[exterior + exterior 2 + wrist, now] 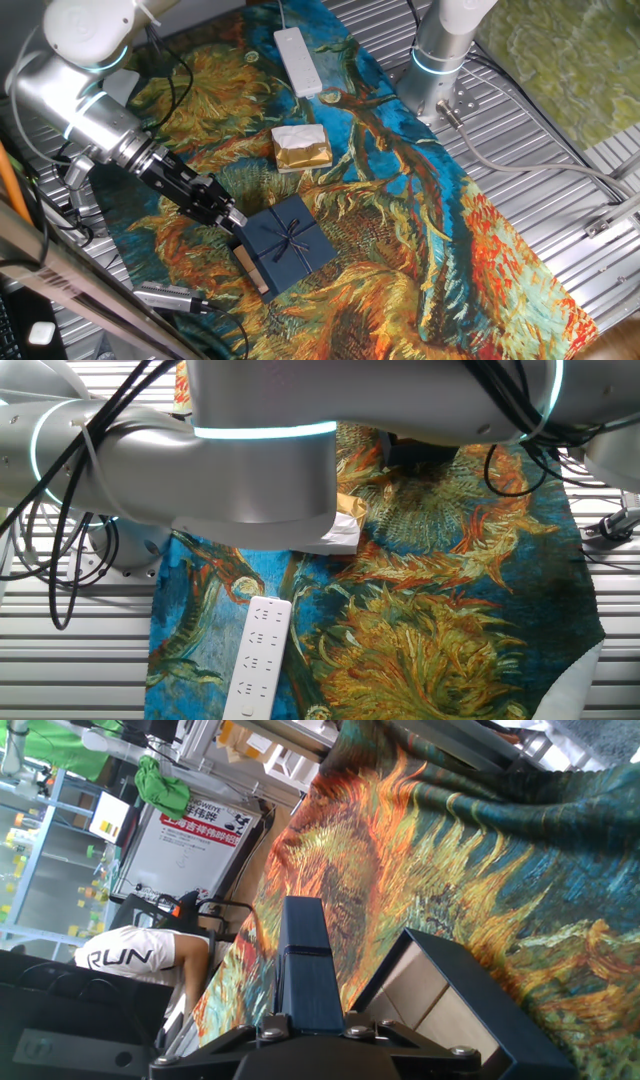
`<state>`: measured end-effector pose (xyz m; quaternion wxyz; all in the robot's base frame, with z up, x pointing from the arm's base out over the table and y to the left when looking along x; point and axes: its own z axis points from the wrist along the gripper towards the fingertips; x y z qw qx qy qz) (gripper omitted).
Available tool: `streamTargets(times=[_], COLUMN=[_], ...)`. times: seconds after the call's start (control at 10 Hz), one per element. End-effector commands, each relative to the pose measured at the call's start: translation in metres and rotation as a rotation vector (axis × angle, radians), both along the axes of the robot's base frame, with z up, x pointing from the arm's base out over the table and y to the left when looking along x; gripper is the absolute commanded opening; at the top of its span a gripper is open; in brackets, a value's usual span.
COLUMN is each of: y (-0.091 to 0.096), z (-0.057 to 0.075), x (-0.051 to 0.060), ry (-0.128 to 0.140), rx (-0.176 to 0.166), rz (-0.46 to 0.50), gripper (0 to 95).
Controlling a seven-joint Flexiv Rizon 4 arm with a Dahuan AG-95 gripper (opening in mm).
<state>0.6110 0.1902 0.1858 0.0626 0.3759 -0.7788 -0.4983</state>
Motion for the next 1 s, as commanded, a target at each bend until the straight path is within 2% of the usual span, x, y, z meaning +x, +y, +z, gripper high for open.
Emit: streamTargets(times=[0.1,0.4,1.0], y=[-0.0012,-0.0046,-0.0098], z=[0.0011,0.0021,-0.0060], x=[-0.0011,-0.0020,0.0016], ry=[0.003,0.005,0.003], rx=[0.005,0.007,0.024], rz=[-0.006,-0.004,0.000], gripper=[0.0,0.0,0.0])
